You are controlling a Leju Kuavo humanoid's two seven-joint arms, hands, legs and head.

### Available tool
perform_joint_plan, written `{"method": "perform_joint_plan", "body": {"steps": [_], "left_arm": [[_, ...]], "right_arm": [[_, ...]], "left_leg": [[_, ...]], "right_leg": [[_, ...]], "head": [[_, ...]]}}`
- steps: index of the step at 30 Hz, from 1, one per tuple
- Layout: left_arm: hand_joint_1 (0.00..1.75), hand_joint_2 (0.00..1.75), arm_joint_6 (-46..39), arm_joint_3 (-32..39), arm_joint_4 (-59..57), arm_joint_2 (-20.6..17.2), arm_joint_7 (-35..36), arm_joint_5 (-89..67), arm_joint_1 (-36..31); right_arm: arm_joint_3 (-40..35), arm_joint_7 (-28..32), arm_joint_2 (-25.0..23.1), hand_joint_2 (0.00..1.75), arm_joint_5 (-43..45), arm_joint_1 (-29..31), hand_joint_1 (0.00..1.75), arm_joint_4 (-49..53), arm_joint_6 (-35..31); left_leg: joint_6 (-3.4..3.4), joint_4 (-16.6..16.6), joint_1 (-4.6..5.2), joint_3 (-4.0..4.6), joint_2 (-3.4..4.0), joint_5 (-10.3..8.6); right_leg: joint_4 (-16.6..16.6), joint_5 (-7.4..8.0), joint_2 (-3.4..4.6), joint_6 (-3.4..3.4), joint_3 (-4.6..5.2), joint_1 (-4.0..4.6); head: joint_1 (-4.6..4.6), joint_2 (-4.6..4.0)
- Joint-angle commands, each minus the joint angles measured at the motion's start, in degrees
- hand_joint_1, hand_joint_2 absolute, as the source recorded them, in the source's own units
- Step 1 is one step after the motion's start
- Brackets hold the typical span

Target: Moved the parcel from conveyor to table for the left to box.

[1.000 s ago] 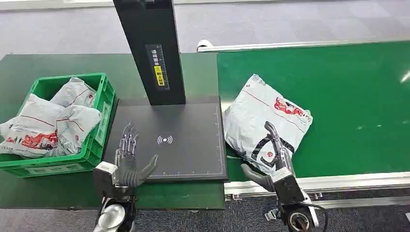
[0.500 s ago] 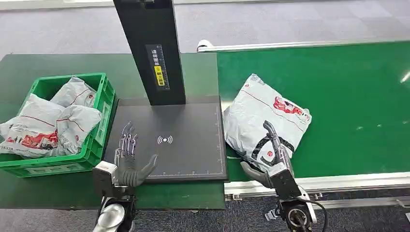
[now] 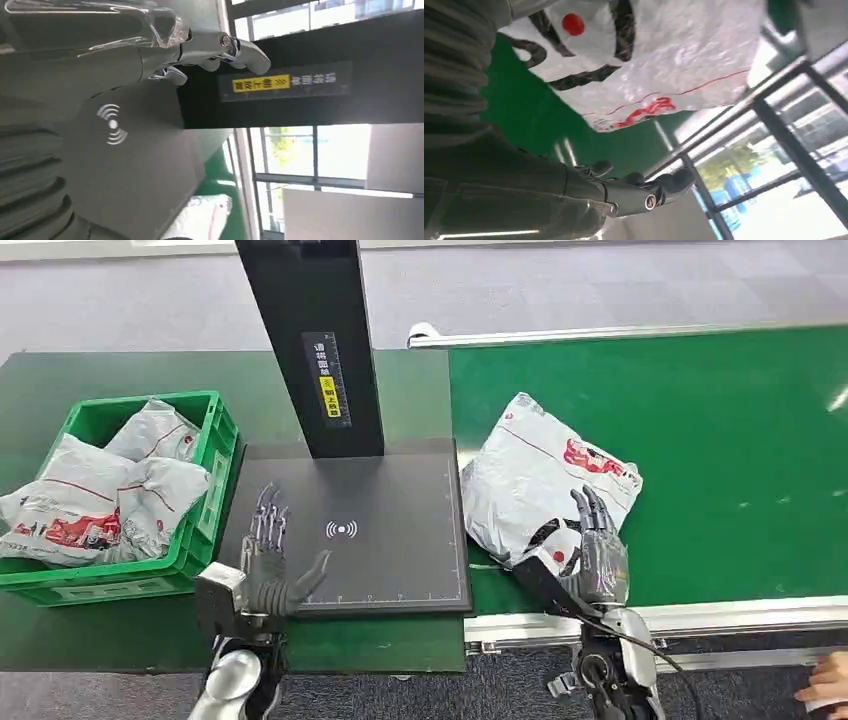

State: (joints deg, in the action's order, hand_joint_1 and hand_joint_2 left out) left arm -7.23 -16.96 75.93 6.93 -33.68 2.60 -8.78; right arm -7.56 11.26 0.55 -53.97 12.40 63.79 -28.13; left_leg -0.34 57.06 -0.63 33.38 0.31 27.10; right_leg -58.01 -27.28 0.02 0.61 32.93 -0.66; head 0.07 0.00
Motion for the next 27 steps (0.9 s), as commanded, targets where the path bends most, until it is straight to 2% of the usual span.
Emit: {"method": "perform_joint_plan", "body": {"steps": [1,4,6,7,10,20,21,22,27], "left_arm": [[0.0,1.75,0.1,-2.7,-6.7,1.3,-1.5,4.8,-4.8],[0.0,1.75,0.1,-2.7,-6.7,1.3,-1.5,4.8,-4.8],[0.0,1.75,-0.8,-2.5,-6.0,0.9,-1.5,5.6,-4.5],[0.0,1.75,-0.9,-2.6,-5.8,0.7,-1.5,5.7,-4.4],[0.0,1.75,-1.4,-2.8,-4.9,0.4,-1.6,5.9,-3.7],[0.0,1.75,-1.8,-3.6,-5.5,-0.1,-1.6,6.5,-4.1],[0.0,1.75,-1.8,-3.7,-5.5,-0.1,-1.6,6.5,-4.2],[0.0,1.75,-1.9,-3.7,-5.5,-0.2,-1.7,6.6,-4.1],[0.0,1.75,-2.2,-3.8,-4.8,-0.5,-2.0,7.0,-3.4]], "right_arm": [[4.7,-9.8,3.5,1.75,-8.0,20.7,0.0,-44.3,1.5],[4.7,-9.8,3.5,1.75,-8.0,20.7,0.0,-44.3,1.5],[3.9,-14.5,3.0,1.75,-10.0,21.5,0.0,-47.8,3.8],[4.0,-15.7,2.9,1.75,-10.1,21.6,0.0,-48.4,4.6],[4.3,-18.3,2.9,1.75,-10.6,21.5,0.0,-49.6,6.3],[8.4,-16.9,2.6,1.75,-7.5,19.5,0.0,-50.6,9.8],[8.6,-16.7,2.5,1.75,-7.2,19.4,0.07,-50.6,10.0],[9.4,-15.5,2.2,1.75,-6.4,18.7,1.75,-50.5,10.1],[13.0,-10.1,1.1,1.75,-3.8,18.4,1.75,-49.7,8.3]], "left_leg": [[0.06,-0.1,0.01,-0.17,-0.01,-0.09],[0.05,-0.1,0.01,-0.18,-0.06,-0.06],[0.06,-0.1,0.02,-0.17,-0.21,-0.07],[0.03,-0.1,0.01,-0.17,-0.01,-0.01],[0.02,-0.1,-0.01,-0.15,-0.04,0.0],[0.05,-0.1,-0.04,-0.32,-0.25,-0.11],[0.05,-0.1,-0.02,-0.38,-0.19,-0.06],[0.05,-0.2,-0.04,-0.43,-0.28,-0.13],[0.06,-0.2,-0.03,-0.75,-0.23,-0.09]], "right_leg": [[0.2,0.12,0.01,0.01,-0.19,0.0],[0.1,0.07,-0.05,0.0,-0.19,-0.01],[0.2,0.04,-0.18,0.01,-0.23,-0.01],[0.1,0.04,0.01,-0.01,-0.15,0.0],[0.1,0.02,-0.03,-0.01,-0.13,0.01],[0.2,0.04,-0.25,0.0,-0.42,0.04],[0.2,-0.01,-0.2,0.0,-0.47,0.01],[0.3,0.04,-0.29,-0.01,-0.56,0.03],[0.3,0.04,-0.25,-0.01,-0.85,0.02]], "head": [[0.0,-0.02],[-0.02,-0.02],[0.0,-0.02],[0.0,0.0],[0.0,-0.02],[0.02,0.0],[0.0,-0.02],[0.0,0.0],[-0.02,-0.02]]}}
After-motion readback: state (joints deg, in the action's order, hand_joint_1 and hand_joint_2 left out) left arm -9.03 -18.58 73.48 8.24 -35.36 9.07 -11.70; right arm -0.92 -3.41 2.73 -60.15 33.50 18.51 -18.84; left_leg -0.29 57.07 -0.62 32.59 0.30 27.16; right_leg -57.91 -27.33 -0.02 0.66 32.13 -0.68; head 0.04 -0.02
